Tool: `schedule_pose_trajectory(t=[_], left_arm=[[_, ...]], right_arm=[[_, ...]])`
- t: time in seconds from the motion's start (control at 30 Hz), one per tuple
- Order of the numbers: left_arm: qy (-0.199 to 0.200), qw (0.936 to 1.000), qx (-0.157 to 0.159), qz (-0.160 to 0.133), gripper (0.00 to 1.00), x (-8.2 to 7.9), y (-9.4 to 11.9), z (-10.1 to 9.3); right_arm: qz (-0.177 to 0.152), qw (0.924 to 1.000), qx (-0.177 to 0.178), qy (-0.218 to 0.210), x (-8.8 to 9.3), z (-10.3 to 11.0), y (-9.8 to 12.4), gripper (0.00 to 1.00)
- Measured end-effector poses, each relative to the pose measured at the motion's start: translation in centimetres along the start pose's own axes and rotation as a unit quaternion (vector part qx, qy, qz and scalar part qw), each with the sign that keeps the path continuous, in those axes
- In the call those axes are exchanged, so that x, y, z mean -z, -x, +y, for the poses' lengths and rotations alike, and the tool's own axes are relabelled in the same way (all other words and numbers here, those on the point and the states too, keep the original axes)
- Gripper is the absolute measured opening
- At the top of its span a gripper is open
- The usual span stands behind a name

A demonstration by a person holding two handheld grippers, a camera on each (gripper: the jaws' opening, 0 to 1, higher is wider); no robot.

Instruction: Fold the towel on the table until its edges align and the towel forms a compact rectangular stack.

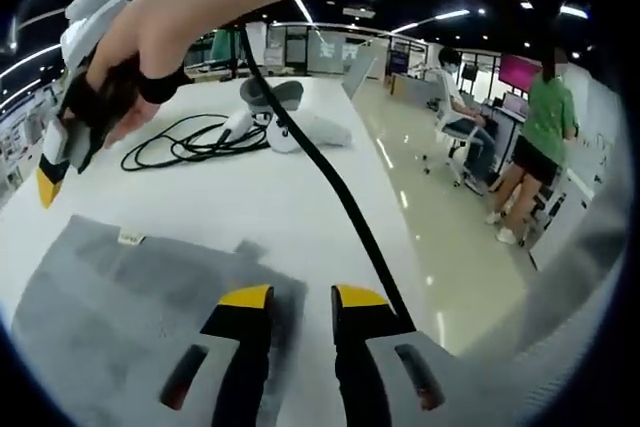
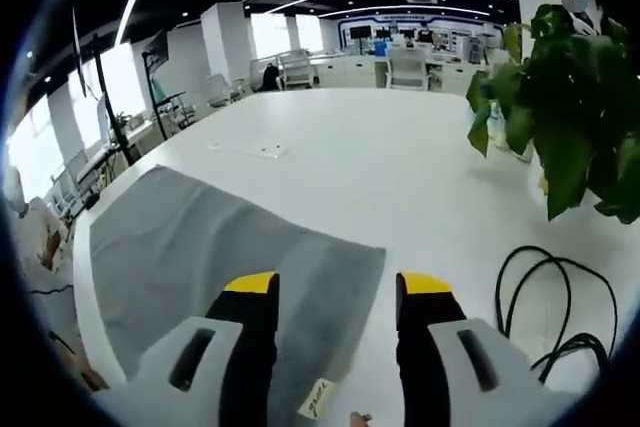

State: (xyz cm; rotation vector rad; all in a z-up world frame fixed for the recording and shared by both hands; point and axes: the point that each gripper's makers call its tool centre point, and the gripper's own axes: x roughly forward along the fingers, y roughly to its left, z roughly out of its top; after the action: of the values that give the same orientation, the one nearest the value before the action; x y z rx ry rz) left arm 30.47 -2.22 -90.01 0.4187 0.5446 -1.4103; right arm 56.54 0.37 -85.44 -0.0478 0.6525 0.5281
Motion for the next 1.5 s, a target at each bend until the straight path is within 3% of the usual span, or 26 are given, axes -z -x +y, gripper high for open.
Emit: schedule_pose_trajectory(t=[0.07,0.2,0.37,0.57,0.67,0.93,1.0,1.5], left_arm=[[0.019,0.9998,0.001,-0.002,0.24,0.1,-0.2,0.1],[0.018,0.9998,0.01,-0.005,0.24,0.0,-0.5,-0.3],[0.031,0.9995,0.001,0.002,0.23,0.7,-0.9,0.0],[-0.007,0.9998,-0.021,0.0,0.19,0.7,-1.3,0.2],[-0.008,0.999,-0.045,-0.002,0.11,0.6,-1.3,1.0],[-0.015,0.9991,-0.039,-0.006,0.08,0.5,-1.4,1.0],[0.017,0.9986,-0.049,-0.011,0.07,0.5,-1.3,1.1],[-0.004,0.999,-0.042,-0.013,0.12,0.3,-1.5,1.0]], right_arm=[[0.005,1.0,0.0,-0.001,0.3,0.0,-0.4,0.46],[0.02,0.9998,-0.003,0.007,0.8,-0.1,-1.2,0.44],[0.015,0.9998,0.003,0.008,0.8,-0.6,-2.0,0.42],[0.02,0.9998,0.002,0.005,1.4,-0.6,-2.8,0.36],[0.02,0.9997,0.008,0.005,1.4,-1.1,-3.2,0.35],[0.035,0.9992,0.007,0.019,2.1,-1.3,-4.1,0.34],[0.039,0.999,0.008,0.021,2.3,-1.4,-4.2,0.34],[0.034,0.9986,0.034,0.023,2.0,-2.8,-5.6,0.3]])
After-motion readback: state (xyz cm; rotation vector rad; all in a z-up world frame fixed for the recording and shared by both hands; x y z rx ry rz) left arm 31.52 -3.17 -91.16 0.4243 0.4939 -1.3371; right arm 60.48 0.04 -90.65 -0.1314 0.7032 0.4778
